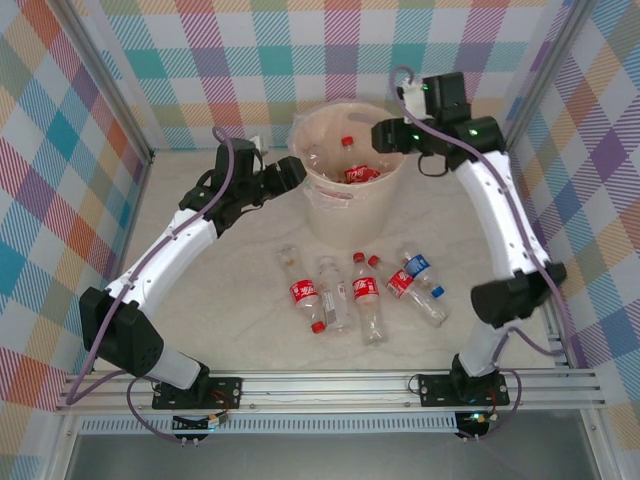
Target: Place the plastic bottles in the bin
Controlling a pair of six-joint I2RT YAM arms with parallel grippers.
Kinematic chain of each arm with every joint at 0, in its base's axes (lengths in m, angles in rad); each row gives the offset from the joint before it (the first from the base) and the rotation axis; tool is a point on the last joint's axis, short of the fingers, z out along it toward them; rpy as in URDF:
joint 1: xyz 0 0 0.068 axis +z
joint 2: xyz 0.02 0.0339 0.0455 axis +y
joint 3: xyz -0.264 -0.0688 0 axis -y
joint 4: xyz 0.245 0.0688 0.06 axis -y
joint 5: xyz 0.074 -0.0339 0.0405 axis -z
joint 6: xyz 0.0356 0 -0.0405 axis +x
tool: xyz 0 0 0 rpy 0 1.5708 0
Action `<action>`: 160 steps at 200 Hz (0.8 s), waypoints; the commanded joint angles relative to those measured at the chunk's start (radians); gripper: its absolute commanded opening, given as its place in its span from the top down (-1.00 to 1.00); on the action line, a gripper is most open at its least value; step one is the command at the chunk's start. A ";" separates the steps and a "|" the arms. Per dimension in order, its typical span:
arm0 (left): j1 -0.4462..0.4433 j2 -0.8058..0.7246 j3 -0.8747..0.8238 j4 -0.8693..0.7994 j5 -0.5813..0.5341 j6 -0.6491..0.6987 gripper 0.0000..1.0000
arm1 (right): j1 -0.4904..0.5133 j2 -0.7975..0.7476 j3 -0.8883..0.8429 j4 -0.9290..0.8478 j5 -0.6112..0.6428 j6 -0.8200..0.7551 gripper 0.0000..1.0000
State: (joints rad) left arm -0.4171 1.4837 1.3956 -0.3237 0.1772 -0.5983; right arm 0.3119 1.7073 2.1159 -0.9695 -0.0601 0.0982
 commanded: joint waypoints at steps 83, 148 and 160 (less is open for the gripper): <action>0.003 -0.021 0.014 -0.029 0.008 0.057 -0.54 | -0.226 -0.402 -0.783 -0.119 0.018 0.185 -0.39; 0.003 -0.049 -0.020 -0.031 -0.004 0.049 -0.53 | -0.225 -0.236 -0.930 0.051 -0.056 0.182 -0.60; 0.004 -0.047 -0.025 -0.029 -0.005 0.045 -0.52 | -0.226 -0.205 -0.945 0.066 -0.064 0.182 -0.64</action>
State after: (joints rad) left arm -0.4171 1.4750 1.3926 -0.3412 0.1772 -0.5598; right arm 0.0853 1.4563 1.2026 -0.9710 -0.0734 0.2733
